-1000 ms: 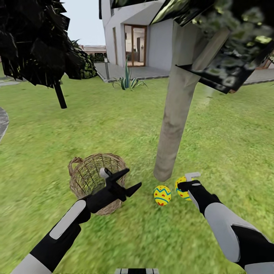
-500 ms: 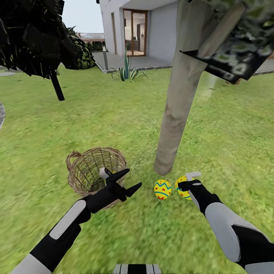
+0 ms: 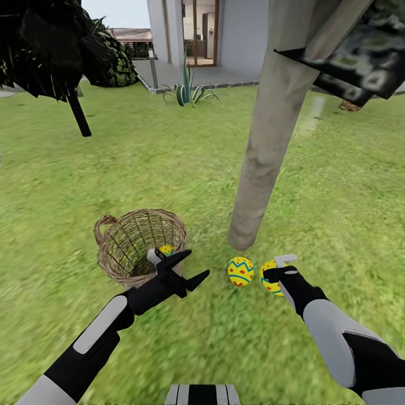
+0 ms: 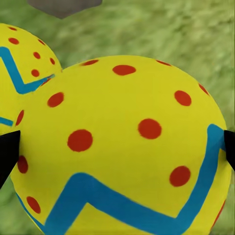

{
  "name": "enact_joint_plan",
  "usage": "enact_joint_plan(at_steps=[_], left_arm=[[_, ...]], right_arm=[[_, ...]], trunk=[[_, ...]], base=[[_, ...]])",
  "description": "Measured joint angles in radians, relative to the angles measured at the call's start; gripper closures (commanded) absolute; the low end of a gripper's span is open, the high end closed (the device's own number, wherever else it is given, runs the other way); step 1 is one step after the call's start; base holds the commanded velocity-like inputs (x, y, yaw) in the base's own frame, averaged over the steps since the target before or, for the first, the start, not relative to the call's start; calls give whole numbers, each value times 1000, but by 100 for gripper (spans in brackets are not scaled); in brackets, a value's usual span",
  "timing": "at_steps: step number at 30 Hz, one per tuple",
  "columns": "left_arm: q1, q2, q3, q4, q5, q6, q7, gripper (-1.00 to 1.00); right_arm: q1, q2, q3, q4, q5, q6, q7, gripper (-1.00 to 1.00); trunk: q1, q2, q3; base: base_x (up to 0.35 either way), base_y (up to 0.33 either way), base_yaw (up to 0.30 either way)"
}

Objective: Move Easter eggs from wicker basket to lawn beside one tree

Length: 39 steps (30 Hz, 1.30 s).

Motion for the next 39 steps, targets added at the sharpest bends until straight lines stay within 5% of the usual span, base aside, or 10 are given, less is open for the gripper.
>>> enact_joint_plan(at_steps=[13, 39], left_arm=[[0, 0, 1, 0, 0, 0, 0, -100], [0, -1, 3, 5, -1, -1, 0, -100]], right_arm=[[0, -1, -1, -12, 0, 1, -1, 100], [0, 3, 0, -9, 2, -21, -2, 100]], trunk=[[6, -3, -50], [6, -3, -50]], base=[[0, 0, 0], [173, -72, 0]])
